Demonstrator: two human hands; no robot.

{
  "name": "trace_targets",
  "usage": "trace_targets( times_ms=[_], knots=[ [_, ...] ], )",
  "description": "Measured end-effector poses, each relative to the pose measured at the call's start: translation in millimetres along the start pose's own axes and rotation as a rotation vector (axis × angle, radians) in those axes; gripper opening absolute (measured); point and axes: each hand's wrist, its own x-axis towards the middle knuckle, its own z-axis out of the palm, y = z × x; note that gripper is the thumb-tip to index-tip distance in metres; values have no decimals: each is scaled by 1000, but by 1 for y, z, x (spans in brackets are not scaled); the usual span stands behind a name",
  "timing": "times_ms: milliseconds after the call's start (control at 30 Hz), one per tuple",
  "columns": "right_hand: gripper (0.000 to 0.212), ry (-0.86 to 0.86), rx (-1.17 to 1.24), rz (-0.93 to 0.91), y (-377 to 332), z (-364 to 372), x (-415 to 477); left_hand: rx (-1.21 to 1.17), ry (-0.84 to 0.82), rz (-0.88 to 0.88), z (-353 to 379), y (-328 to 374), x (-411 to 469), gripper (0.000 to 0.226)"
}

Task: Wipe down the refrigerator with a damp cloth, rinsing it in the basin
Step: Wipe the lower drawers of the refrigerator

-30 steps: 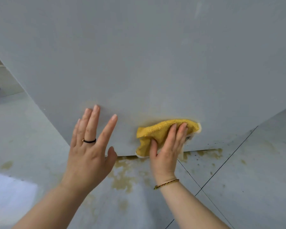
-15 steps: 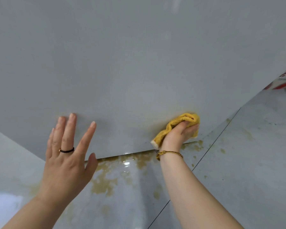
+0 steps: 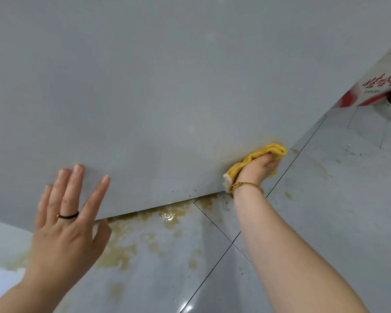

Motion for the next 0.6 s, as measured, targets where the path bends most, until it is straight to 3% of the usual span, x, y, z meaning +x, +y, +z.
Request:
trace_targets(
  times_ms=[100, 200, 433, 600],
  knots=[
    [34, 7, 25, 114, 4, -8, 41, -6, -30, 22, 3, -1, 0, 75],
    [42, 20, 96, 262, 11, -6, 42, -27, -41, 3, 2, 2, 1, 74],
    [55, -55, 104, 571, 57, 1, -48, 15, -62, -82, 8, 12, 2, 61],
    [60, 31, 125, 632, 53, 5, -25, -14, -99, -42, 3, 5, -3, 68]
  ],
)
